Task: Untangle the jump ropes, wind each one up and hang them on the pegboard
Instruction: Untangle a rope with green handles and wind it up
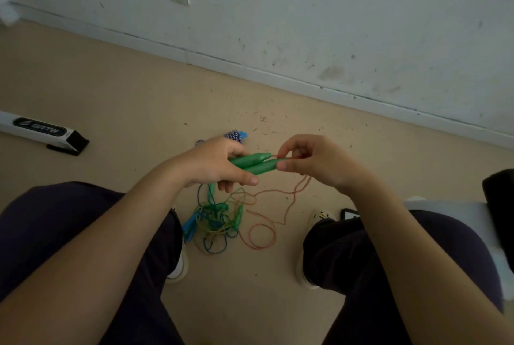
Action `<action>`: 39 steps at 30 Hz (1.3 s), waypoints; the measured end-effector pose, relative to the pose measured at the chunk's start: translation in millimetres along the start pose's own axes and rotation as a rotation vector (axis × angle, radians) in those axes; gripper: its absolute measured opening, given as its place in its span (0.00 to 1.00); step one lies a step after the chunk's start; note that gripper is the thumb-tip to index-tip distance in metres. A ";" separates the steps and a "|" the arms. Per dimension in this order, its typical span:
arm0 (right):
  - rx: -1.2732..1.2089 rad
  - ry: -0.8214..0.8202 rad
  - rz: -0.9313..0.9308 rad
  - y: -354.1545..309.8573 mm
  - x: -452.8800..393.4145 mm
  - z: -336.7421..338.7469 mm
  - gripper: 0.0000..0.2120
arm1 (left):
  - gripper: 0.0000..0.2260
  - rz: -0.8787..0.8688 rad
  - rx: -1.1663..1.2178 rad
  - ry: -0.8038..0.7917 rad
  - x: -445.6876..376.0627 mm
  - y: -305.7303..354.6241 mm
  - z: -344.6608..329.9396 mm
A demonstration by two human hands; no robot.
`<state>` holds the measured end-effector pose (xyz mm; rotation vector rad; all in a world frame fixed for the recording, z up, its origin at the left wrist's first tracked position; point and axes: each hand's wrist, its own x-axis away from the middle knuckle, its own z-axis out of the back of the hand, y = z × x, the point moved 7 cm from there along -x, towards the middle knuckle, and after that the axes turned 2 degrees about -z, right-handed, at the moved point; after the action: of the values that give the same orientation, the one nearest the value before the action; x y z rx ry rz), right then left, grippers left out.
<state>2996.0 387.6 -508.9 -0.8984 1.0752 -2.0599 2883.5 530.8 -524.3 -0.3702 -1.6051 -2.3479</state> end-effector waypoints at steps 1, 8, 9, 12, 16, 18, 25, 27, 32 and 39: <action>-0.018 -0.022 -0.002 -0.4 0.3 -2.2 0.10 | 0.10 -0.013 0.021 -0.029 0.6 2.0 -3.3; -0.161 -0.134 0.020 -6.8 2.5 -18.7 0.11 | 0.09 -0.040 0.150 -0.139 1.9 9.0 -21.7; -0.162 -0.128 0.013 -6.8 2.4 -19.5 0.10 | 0.09 -0.036 0.146 -0.151 1.5 8.6 -23.0; -0.158 -0.080 0.003 -4.1 0.9 -17.0 0.11 | 0.11 -0.005 0.109 -0.189 0.6 7.2 -25.6; -0.219 0.021 0.048 -8.0 1.9 -5.8 0.13 | 0.13 0.007 0.149 -0.208 1.4 5.6 -25.2; -0.264 0.076 0.072 -11.7 2.7 0.7 0.14 | 0.13 -0.027 0.218 -0.125 0.5 7.2 -18.6; -0.225 0.327 0.027 3.8 -3.0 25.6 0.06 | 0.10 -0.163 0.638 0.879 18.0 -3.8 59.1; -0.204 0.321 0.031 3.1 -2.6 25.5 0.04 | 0.09 -0.109 0.485 0.844 15.9 -3.3 60.0; -0.138 0.165 0.005 -7.2 2.4 3.3 0.11 | 0.08 -0.063 0.257 0.397 -2.1 4.1 19.9; -0.231 0.173 -0.053 -5.9 4.1 -2.9 0.45 | 0.09 -0.084 0.289 0.199 -1.9 13.2 4.6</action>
<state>2990.1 388.3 -504.0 -0.8795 1.4185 -2.1177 2890.3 530.6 -512.0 -0.0083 -1.8539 -2.0890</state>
